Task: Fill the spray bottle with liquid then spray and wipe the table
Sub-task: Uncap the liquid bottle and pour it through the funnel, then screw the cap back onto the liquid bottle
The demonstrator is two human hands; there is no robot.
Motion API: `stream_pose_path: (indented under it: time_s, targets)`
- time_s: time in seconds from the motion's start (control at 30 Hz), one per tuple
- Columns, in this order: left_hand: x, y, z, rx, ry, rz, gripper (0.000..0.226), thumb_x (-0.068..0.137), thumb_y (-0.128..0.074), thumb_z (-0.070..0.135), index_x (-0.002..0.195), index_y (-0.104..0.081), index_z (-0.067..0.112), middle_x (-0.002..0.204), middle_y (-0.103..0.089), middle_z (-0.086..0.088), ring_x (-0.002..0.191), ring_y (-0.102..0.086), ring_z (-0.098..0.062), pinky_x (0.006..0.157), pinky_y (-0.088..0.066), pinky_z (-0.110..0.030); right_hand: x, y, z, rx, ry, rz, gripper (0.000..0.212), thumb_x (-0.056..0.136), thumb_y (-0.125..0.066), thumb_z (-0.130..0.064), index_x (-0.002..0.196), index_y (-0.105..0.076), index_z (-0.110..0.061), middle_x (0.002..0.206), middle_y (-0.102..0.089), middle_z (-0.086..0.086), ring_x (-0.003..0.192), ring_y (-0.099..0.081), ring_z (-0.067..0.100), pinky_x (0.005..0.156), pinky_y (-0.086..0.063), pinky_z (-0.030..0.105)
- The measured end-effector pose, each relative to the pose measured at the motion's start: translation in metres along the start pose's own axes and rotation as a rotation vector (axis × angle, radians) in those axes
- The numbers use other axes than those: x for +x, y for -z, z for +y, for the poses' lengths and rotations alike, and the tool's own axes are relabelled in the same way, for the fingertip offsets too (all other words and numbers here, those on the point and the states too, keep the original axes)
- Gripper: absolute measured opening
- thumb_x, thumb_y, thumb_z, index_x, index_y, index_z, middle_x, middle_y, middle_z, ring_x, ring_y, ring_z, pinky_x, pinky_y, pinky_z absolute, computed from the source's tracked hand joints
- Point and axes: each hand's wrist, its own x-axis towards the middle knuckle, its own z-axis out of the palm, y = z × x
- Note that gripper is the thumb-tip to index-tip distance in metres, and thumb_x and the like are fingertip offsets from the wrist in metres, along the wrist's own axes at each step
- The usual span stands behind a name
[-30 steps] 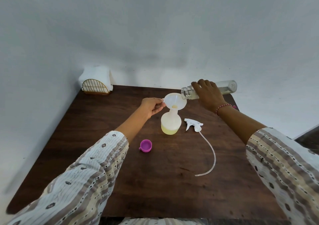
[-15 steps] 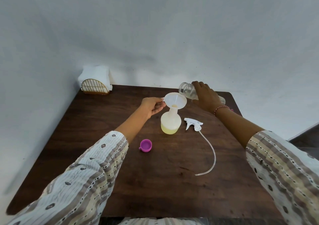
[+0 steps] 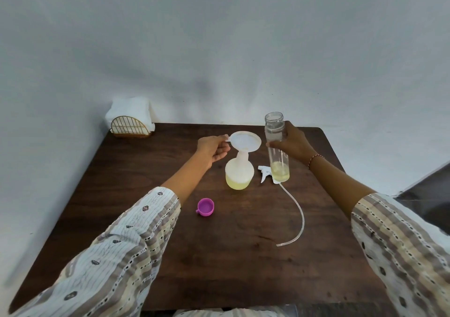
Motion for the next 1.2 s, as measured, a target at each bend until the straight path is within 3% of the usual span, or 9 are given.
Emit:
stream_pose_path:
  time_s: [0.17, 0.27, 0.43, 0.53, 0.6, 0.67, 0.8, 1.0, 1.2]
  targets:
    - [0.001, 0.0, -0.005, 0.045, 0.001, 0.016, 0.011, 0.087, -0.065, 0.021, 0.085, -0.063, 0.01, 0.071, -0.06, -0.002, 0.063, -0.06, -0.01, 0.059, -0.051, -0.023, -0.008, -0.002, 0.002, 0.046, -0.014, 0.039, 0.047, 0.071, -0.078, -0.017, 0.11, -0.053, -0.008, 0.103, -0.06, 0.002, 0.092, -0.056, 0.015, 0.077, -0.041, 0.024]
    - [0.001, 0.0, -0.006, 0.073, 0.004, 0.009, 0.017, 0.087, -0.065, 0.023, 0.095, -0.065, 0.008, 0.071, -0.061, -0.002, 0.064, -0.061, -0.01, 0.059, -0.051, -0.023, -0.009, -0.005, 0.003, 0.047, -0.006, 0.048, 0.045, 0.07, -0.079, -0.017, 0.107, -0.054, -0.008, 0.102, -0.061, 0.003, 0.091, -0.056, 0.016, 0.07, -0.042, 0.02]
    - [0.002, 0.001, -0.007, 0.047, -0.008, 0.047, 0.029, 0.088, -0.06, 0.037, 0.082, -0.062, 0.009, 0.071, -0.062, -0.004, 0.066, -0.062, -0.014, 0.063, -0.052, -0.026, -0.012, -0.01, 0.003, 0.067, -0.014, 0.058, 0.048, 0.069, -0.079, -0.019, 0.109, -0.055, -0.009, 0.104, -0.064, 0.003, 0.093, -0.058, 0.017, 0.08, -0.046, 0.027]
    - [0.007, 0.01, -0.02, 0.084, -0.025, 0.088, 0.023, 0.092, -0.056, 0.028, 0.079, -0.061, 0.01, 0.067, -0.061, -0.004, 0.061, -0.06, -0.013, 0.059, -0.05, -0.024, -0.017, -0.014, 0.005, 0.081, -0.026, 0.061, 0.048, 0.069, -0.079, -0.017, 0.11, -0.055, -0.01, 0.103, -0.063, 0.001, 0.094, -0.058, 0.016, 0.079, -0.044, 0.025]
    - [0.012, 0.02, -0.038, 0.278, -0.051, 0.115, 0.015, 0.091, -0.059, 0.019, 0.08, -0.063, 0.009, 0.065, -0.06, -0.003, 0.056, -0.056, -0.011, 0.055, -0.051, -0.023, -0.022, -0.02, 0.006, 0.091, -0.049, 0.087, 0.048, 0.069, -0.079, -0.017, 0.109, -0.055, -0.009, 0.103, -0.063, 0.002, 0.093, -0.058, 0.016, 0.079, -0.044, 0.025]
    - [0.016, 0.031, -0.058, 0.599, -0.104, 0.126, 0.011, 0.087, -0.065, 0.02, 0.083, -0.067, 0.01, 0.07, -0.062, -0.002, 0.062, -0.058, -0.012, 0.061, -0.054, -0.027, -0.029, -0.027, 0.008, 0.102, -0.075, 0.114, 0.048, 0.069, -0.079, -0.017, 0.11, -0.054, -0.008, 0.103, -0.062, 0.001, 0.091, -0.057, 0.015, 0.078, -0.042, 0.025]
    - [0.014, 0.05, -0.091, 1.176, -0.165, 0.071, 0.041, 0.076, -0.072, 0.042, 0.105, -0.061, 0.016, 0.105, -0.061, -0.002, 0.098, -0.059, -0.02, 0.075, -0.048, -0.031, -0.045, -0.046, 0.014, 0.166, -0.13, 0.166, 0.05, 0.069, -0.079, -0.016, 0.112, -0.053, -0.008, 0.106, -0.063, 0.002, 0.092, -0.059, 0.014, 0.08, -0.047, 0.026]
    - [0.004, 0.058, -0.121, 1.465, -0.13, -0.102, 0.065, 0.068, -0.074, 0.053, 0.114, -0.053, 0.013, 0.12, -0.053, -0.007, 0.109, -0.054, -0.024, 0.088, -0.05, -0.038, -0.066, -0.067, 0.014, 0.171, -0.127, 0.206, 0.057, 0.068, -0.082, -0.017, 0.114, -0.05, -0.007, 0.111, -0.065, 0.005, 0.095, -0.059, 0.014, 0.084, -0.047, 0.025]
    - [-0.005, 0.05, -0.129, 1.633, -0.28, -0.198, 0.044, 0.079, -0.072, 0.024, 0.118, -0.054, 0.014, 0.123, -0.054, -0.009, 0.111, -0.055, -0.025, 0.091, -0.05, -0.035, -0.079, -0.079, 0.014, 0.175, -0.148, 0.249, 0.06, 0.067, -0.082, -0.018, 0.115, -0.049, -0.006, 0.115, -0.064, 0.008, 0.105, -0.061, 0.024, 0.094, -0.05, 0.037]
